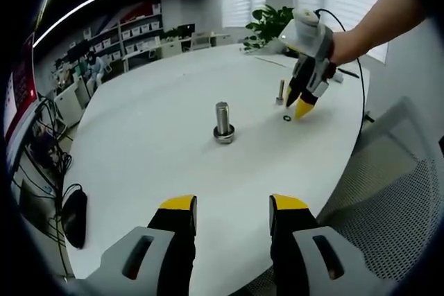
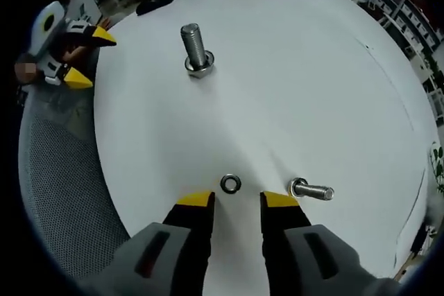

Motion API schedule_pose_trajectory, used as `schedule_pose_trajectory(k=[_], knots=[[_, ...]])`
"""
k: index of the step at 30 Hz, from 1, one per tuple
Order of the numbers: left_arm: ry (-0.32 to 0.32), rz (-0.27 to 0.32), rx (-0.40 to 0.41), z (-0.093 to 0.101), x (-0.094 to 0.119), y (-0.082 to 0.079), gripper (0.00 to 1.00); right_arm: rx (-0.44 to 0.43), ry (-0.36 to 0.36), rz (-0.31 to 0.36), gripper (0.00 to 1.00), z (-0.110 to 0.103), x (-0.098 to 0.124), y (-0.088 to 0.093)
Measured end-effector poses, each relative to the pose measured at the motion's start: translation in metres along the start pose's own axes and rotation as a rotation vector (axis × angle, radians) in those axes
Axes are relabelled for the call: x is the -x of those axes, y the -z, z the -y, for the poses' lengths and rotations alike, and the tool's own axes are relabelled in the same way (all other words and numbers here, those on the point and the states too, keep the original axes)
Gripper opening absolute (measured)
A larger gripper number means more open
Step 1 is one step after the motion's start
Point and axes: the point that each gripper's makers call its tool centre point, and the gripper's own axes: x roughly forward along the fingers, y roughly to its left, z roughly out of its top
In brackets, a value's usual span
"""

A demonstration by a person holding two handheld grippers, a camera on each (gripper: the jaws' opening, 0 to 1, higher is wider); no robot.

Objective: Place the washer onto the threaded stud by aligning its center hole with the stud, sliding it down to the base, and recovering from edge contact or off-axis alignment until the washer reaches the visible bottom stop.

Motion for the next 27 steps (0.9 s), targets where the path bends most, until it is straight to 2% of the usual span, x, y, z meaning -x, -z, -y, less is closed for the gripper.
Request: schedule_pose_trajectory(k=[6,13,19,22,25,27], knots=[[-0.002,-0.003,0.002,-0.0006,0.0001,0.0009,0.4,0.0,-0.011,0.007,0.27,0.0001,-0.0043,-0.0046],[-0.005,-0.001,0.003,-0.0011,0.0,0.0003,0.4,0.033,-0.01,-0.024,0.26,-0.0026,-0.0083,0.0008],[-0.003,-0.003,0.001,-0.0006,-0.0001,0.0007,0.4,0.062,-0.021,0.011,0.25,-0.0034,-0.008,-0.0016],[-0.004,0.0,0.002,-0.0008,0.0001,0.0001,0.4,0.054,-0.025,-0.016,0.22,0.0004,-0.0092,-0.0028],[-0.006,0.0,0.004,-0.0014,0.0002,0.0001,0.4,0.086,-0.022,-0.054,0.2,-0.0014,-0.0092,-0.0037],[-0.008,0.004,0.008,-0.002,0.0005,-0.0006,0.4,0.062,-0.009,-0.066,0.17,0.0004,-0.0105,-0.0043]])
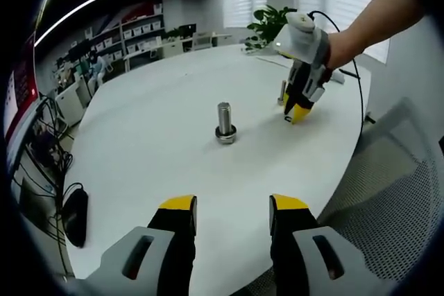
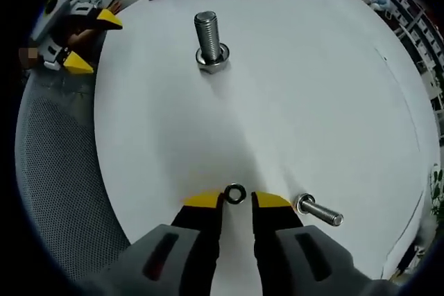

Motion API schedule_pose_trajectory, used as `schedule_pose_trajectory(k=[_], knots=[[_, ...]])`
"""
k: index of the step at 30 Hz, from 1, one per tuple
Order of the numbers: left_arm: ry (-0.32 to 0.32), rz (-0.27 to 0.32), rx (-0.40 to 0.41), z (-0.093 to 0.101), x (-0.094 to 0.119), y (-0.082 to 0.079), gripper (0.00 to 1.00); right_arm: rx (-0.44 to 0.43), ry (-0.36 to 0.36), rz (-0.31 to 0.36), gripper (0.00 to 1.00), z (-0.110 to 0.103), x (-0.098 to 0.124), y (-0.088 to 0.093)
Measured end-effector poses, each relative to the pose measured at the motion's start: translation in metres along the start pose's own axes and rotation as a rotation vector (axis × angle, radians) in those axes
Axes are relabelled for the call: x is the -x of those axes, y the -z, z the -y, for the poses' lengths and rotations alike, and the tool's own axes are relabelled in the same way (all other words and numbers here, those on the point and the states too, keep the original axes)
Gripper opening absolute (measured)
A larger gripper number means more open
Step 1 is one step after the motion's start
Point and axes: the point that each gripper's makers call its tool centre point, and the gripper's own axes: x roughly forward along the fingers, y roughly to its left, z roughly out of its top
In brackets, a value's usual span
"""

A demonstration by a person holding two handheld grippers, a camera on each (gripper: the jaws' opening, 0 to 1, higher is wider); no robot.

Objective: Place the washer onto the threaded stud by aligning its center hole with the stud, sliding it down to the base, and recovering from edge contact or off-axis alignment until the washer reaches the visible bottom stop.

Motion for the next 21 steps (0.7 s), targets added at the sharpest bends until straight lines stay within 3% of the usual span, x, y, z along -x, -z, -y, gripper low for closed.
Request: schedule_pose_trajectory(k=[4,13,21], knots=[[-0.001,0.0,0.001,-0.0002,0.0004,-0.0001,0.4,0.037,0.015,-0.029,0.15,-0.0011,-0.0007,-0.0003],[-0.002,-0.002,0.002,-0.0006,-0.0004,0.0004,0.4,-0.012,0.007,-0.066,0.14,-0.0001,-0.001,-0.0014],[-0.004,-0.007,0.006,-0.0012,-0.0004,0.0017,0.4,-0.032,0.031,0.008,0.14,0.0002,0.001,0.0001]])
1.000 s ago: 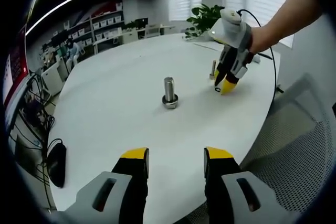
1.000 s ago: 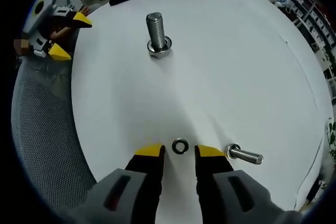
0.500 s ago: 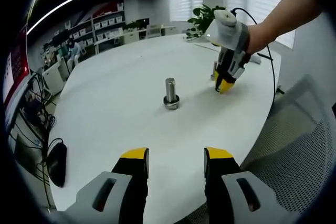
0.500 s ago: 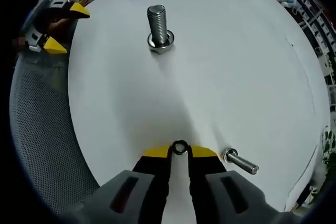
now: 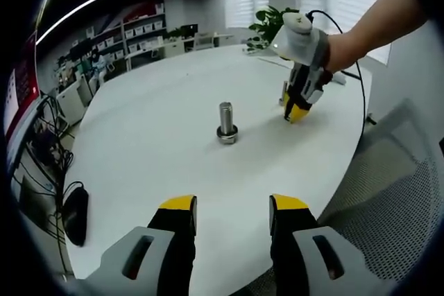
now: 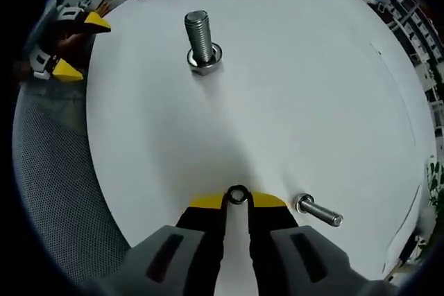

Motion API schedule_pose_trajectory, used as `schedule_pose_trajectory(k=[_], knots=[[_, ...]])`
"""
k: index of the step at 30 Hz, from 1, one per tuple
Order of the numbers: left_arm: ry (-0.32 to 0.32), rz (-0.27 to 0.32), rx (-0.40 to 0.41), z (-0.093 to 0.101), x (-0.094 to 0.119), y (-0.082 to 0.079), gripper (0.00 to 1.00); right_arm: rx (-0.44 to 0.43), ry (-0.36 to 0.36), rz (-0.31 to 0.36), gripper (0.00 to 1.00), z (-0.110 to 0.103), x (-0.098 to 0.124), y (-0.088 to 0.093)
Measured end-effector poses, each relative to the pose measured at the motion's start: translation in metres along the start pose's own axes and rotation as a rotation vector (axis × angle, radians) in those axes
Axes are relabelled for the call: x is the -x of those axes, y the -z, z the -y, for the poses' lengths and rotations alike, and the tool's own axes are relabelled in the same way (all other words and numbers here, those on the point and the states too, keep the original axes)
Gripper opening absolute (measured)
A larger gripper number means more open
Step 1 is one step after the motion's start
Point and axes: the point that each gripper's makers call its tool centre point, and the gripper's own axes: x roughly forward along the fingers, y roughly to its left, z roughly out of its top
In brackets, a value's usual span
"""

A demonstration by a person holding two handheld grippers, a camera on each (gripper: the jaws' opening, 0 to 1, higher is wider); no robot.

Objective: Place the washer onto the threaded stud by aligning its center hole with the stud, sliding it down to the base, and recovering from edge contact or off-axis alignment until the washer reaches the visible bottom stop.

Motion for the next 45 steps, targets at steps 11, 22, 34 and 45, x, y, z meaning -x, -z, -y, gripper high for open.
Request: schedule_pose_trajectory(k=[11,22,34,45], knots=[[0.001,0.0,-0.001,0.0,0.0,0.0,0.4,-0.061,-0.011,0.017,0.13,-0.001,0.004,0.002],[0.003,0.006,-0.001,0.001,0.0,-0.001,0.4,-0.106,0.02,0.044,0.14,0.015,0.024,0.005],[0.002,0.012,-0.001,0.0,0.001,-0.002,0.4,-0.158,0.084,0.058,0.14,0.043,0.044,0.02],[0.002,0.013,-0.004,0.0,0.001,-0.003,0.4,-0.15,0.124,0.102,0.14,0.054,0.062,0.014]])
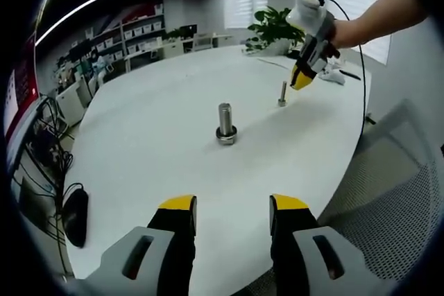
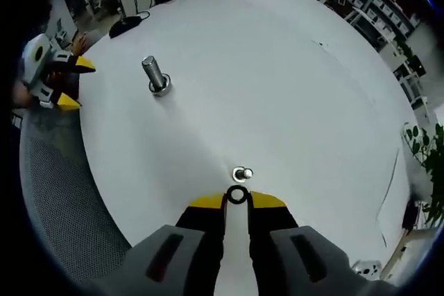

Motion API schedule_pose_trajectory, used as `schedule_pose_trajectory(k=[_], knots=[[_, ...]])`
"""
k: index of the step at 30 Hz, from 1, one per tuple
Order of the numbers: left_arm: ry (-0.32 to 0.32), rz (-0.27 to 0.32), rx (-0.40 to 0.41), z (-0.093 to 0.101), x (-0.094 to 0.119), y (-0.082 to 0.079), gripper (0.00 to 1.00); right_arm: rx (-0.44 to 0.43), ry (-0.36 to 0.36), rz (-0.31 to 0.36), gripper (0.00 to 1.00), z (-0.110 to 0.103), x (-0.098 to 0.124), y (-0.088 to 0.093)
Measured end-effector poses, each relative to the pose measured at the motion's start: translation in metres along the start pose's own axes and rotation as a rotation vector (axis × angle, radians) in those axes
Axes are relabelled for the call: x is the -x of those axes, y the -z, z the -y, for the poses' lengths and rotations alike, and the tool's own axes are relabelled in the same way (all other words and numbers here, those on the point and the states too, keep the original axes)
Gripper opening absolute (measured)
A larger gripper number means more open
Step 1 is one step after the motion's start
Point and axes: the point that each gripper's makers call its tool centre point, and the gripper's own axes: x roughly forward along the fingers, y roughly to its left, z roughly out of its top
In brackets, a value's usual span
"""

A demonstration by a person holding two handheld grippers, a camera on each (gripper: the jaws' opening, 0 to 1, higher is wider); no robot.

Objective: Place the washer onto the threaded stud by aligning its center hole with the stud, sliding it down to the base, and recovering from edge contact or off-axis alignment until the washer reaches the visible bottom stop.

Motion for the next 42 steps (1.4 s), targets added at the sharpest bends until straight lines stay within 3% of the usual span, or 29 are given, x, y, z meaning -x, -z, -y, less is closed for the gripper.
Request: schedule_pose_trajectory(k=[11,29,42], knots=[[0.002,0.0,0.0,0.0,-0.001,0.0,0.4,0.034,0.029,0.027,0.14,0.007,0.003,-0.012],[0.001,-0.006,-0.002,0.0,-0.001,0.001,0.4,0.031,0.013,0.005,0.14,0.009,-0.013,-0.017],[-0.001,-0.015,0.006,0.001,-0.001,0.004,0.4,0.039,-0.008,-0.034,0.14,0.006,-0.034,-0.007]])
